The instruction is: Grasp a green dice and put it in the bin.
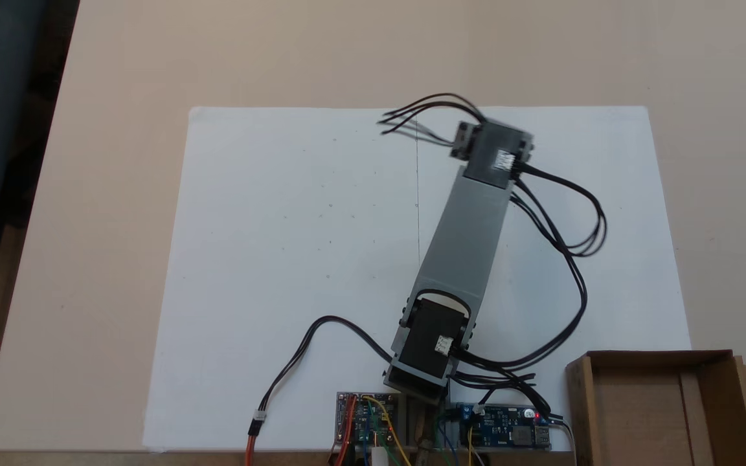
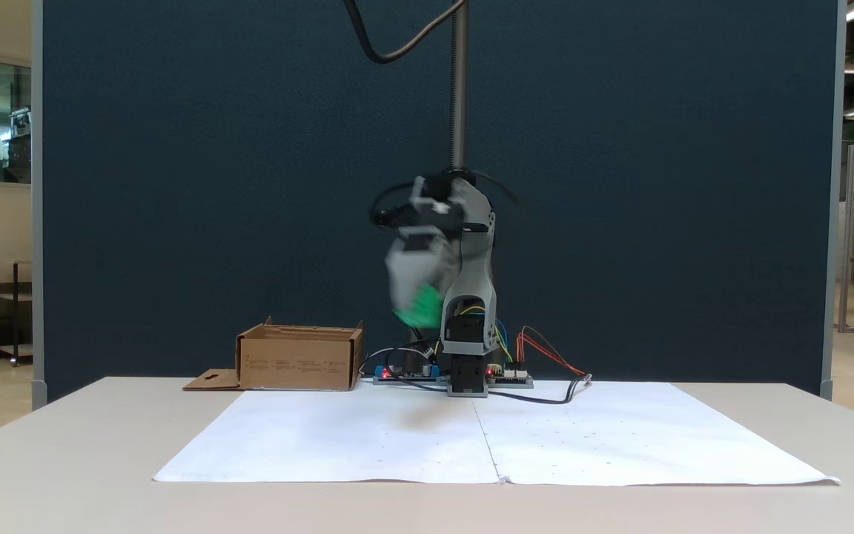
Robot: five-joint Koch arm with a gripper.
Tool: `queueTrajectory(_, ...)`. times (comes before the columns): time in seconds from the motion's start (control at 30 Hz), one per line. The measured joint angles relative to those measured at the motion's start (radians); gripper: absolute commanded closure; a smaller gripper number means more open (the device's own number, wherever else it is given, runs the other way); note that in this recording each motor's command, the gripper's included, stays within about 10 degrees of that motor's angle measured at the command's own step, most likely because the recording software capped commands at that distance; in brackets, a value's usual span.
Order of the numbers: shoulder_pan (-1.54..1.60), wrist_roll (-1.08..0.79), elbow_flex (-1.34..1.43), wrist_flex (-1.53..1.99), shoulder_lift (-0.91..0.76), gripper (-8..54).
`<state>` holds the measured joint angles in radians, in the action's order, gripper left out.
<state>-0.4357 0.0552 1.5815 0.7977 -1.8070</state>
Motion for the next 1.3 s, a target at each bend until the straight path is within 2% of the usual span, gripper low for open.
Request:
queueTrajectory(0.1, -0.187, -0.046, -0.044, 0.0, -0.002, 33.4)
queueTrajectory(0.17, -0.419, -0.091, -0.044, 0.0, 0.005, 33.4)
queueTrajectory(0.53, -1.101, -0.215, -0.052, -0.017, 0.092, 33.4)
queueTrajectory(0.93, -1.388, -0.357, -0.054, -0.052, 0.267, 33.4)
queueTrajectory(0.97, -1.39, -0.359, -0.054, -0.052, 0.267, 29.5)
queueTrajectory(1.03, -1.39, -0.359, -0.054, -0.058, 0.279, 15.6)
queueTrajectory(1.13, -1.388, -0.359, -0.054, -0.071, 0.298, 5.5)
queueTrajectory(1.3, -1.364, -0.351, -0.054, -0.124, 0.298, 5.5)
